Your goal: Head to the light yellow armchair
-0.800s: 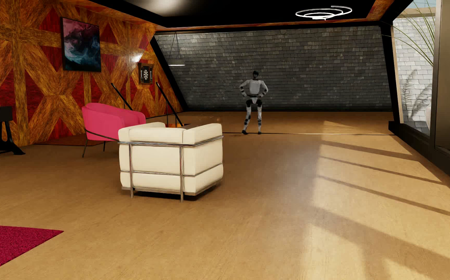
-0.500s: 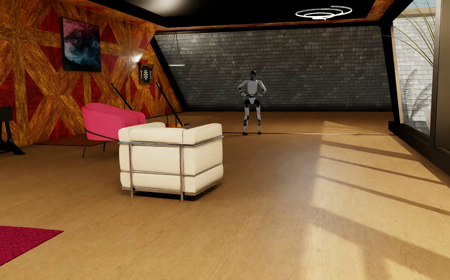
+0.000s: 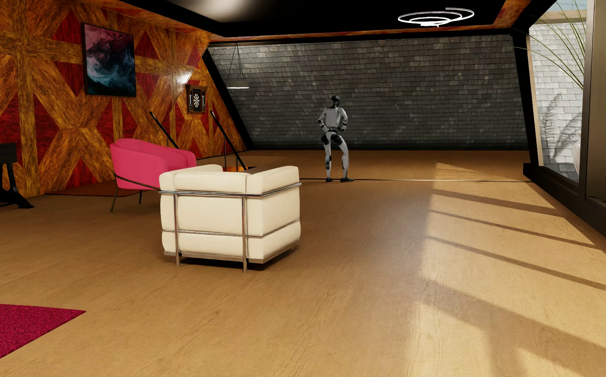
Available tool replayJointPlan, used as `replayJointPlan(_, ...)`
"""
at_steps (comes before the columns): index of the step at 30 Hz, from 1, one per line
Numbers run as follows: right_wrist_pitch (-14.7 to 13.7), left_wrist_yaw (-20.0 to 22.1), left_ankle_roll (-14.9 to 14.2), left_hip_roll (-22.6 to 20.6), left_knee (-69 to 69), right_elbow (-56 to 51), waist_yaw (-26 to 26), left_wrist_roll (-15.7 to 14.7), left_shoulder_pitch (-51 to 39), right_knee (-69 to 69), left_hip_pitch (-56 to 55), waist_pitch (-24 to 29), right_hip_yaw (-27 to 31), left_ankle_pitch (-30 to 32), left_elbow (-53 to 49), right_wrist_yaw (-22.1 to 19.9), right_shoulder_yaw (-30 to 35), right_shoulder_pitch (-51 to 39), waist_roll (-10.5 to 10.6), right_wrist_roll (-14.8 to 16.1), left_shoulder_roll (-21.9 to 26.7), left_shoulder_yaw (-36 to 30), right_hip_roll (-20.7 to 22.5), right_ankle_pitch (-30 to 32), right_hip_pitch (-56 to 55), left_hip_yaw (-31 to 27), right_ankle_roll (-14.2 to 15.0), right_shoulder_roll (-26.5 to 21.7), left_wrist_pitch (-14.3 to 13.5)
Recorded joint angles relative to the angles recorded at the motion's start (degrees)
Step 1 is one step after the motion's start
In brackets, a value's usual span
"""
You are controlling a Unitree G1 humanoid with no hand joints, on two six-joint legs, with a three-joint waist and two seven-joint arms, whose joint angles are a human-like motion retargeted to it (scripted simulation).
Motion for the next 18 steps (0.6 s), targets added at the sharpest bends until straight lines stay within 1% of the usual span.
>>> replayJointPlan(2, 0.1, -0.4, -0.1, 2.4, 0.9, -2.0, -0.7, -0.3, 0.5, 7.3, 0.9, 0.0, 4.8, -0.1, 0.5, 0.7, 1.0, 2.2, 0.0, 3.0, -0.3, 0.1, -0.4, -3.4, 2.6, 3.6, 0.9, -2.4, 0.3)
replayJointPlan(3, 0.6, -0.4, -0.1, 3.6, 1.1, -2.5, -0.9, -0.9, 1.0, 10.1, 1.5, -0.2, 5.3, 0.0, 0.6, 1.1, 0.9, 2.1, 0.0, 3.7, -0.2, 0.3, -1.1, -4.2, 4.7, 5.5, 0.7, -2.2, 0.3)
replayJointPlan(4, 1.4, -0.6, -0.1, 4.7, 1.2, -2.4, -1.1, -1.7, 1.5, 11.9, 2.1, -0.5, 4.7, 0.2, 0.0, 1.1, 0.7, 1.2, -0.1, 4.2, 0.3, 0.5, -2.3, -5.3, 7.3, 7.4, -0.3, -1.4, 0.3)
replayJointPlan(5, 1.7, -0.7, -0.1, 5.5, 1.0, -1.0, -1.2, -2.4, 2.0, 12.5, 2.8, -1.0, 1.1, 0.6, -0.3, 0.8, 0.6, -0.2, -0.3, 4.7, 0.7, 0.9, -4.6, -6.0, 10.6, 9.6, -2.3, 0.2, 0.1)
replayJointPlan(6, 1.5, -1.1, -0.1, 6.3, 0.5, 0.4, -1.0, -3.0, 2.3, 11.7, 3.6, -1.7, -4.4, 1.1, -0.6, 0.2, 0.7, -1.4, -0.5, 5.6, 0.9, 1.4, -6.9, -7.0, 14.4, 12.0, -4.3, 1.9, -0.3)
replayJointPlan(7, 1.4, -1.8, -0.2, 7.0, -0.1, 0.7, -0.7, -3.8, 1.9, 10.1, 4.6, -2.5, -12.0, 1.6, -1.2, 0.0, 0.8, -2.0, -0.6, 6.7, 1.2, 1.5, -9.5, -8.1, 18.6, 14.8, -5.6, 2.8, -0.3)
replayJointPlan(8, 1.0, -2.5, -0.5, 7.8, -0.5, 1.0, -0.1, -4.2, 1.1, 8.2, 5.7, -3.2, -20.1, 2.1, -1.3, 0.0, 0.9, -2.2, -0.8, 7.9, 1.2, 1.9, -11.6, -8.1, 22.6, 17.9, -8.2, 3.4, -0.5)
replayJointPlan(9, 0.8, -3.1, -0.7, 8.6, -1.1, 1.7, 0.3, -4.0, 0.5, 5.6, 7.0, -3.8, -26.0, 2.8, -1.6, 0.2, 1.5, -2.7, -1.0, 9.3, 1.1, 2.6, -12.2, -6.4, 25.7, 21.0, -7.1, 3.7, -0.6)
replayJointPlan(10, 0.7, -3.6, -1.0, 9.3, -1.7, 2.4, 0.3, -3.6, 0.2, 2.6, 8.5, -4.2, -27.0, 3.7, -2.0, -1.1, 2.4, -3.2, -1.2, 10.9, 1.1, 3.4, -11.2, -4.3, 26.8, 23.7, 0.4, 3.9, -0.9)
replayJointPlan(11, 1.1, -3.6, -1.6, 10.4, -2.5, 2.6, 0.1, -3.1, -0.1, 0.2, 10.1, -4.4, -23.4, 4.7, -2.1, 0.0, 3.0, -3.8, -1.2, 12.2, 1.1, 4.0, -9.3, -4.6, 26.0, 26.0, 3.2, 4.5, -1.2)
replayJointPlan(12, 1.5, -3.0, -2.2, 12.1, -3.2, 2.3, -0.1, -2.6, -0.6, -1.8, 11.6, -4.6, -20.9, 5.9, -1.8, 0.0, 3.1, -4.4, -0.9, 12.7, 1.2, 4.0, -6.9, -4.0, 25.6, 28.0, 3.9, 5.4, -1.6)
replayJointPlan(13, 1.9, -2.4, -2.9, 14.4, -3.2, 1.6, -0.3, -2.6, -1.2, -3.7, 12.7, -4.9, -19.2, 7.0, -0.9, 0.0, 2.5, -4.5, -0.4, 12.4, 1.1, 3.1, -4.1, -3.6, 25.5, 29.6, 3.5, 6.3, -1.9)
replayJointPlan(14, 2.3, -2.1, -3.7, 17.0, -2.7, 1.2, -0.7, -3.2, -1.4, -5.5, 13.5, -5.2, -18.0, 8.0, -0.3, 0.0, 2.1, -4.5, 0.3, 11.6, 1.4, 1.4, -1.0, -3.6, 25.6, 30.7, 2.6, 6.5, -1.5)
replayJointPlan(15, 1.9, -2.1, -4.5, 19.9, -2.2, 1.9, -1.3, -4.2, -1.3, -7.2, 14.1, -5.6, -17.0, 8.9, 0.6, -0.1, 1.9, -4.7, 1.2, 11.1, 1.5, 0.1, 2.3, -3.8, 25.9, 31.5, 1.8, 6.3, -1.3)
replayJointPlan(17, 0.9, -2.4, -5.8, 26.0, -1.1, 1.9, -2.6, -7.1, -1.3, -9.7, 15.5, -6.1, -15.0, 10.7, 1.4, 1.0, 0.5, -4.7, 3.0, 10.3, 2.0, -1.6, 8.6, -4.6, 26.3, 33.1, 0.0, 6.3, -0.7)
replayJointPlan(18, 0.3, -2.4, -5.6, 29.4, 0.4, 1.5, -3.3, -7.9, -1.0, -10.1, 16.3, -6.3, -13.7, 10.7, 1.4, 1.2, -0.2, -4.7, 4.0, 10.1, 2.2, -1.6, 11.5, -5.3, 26.0, 34.4, -1.0, 6.7, 0.0)
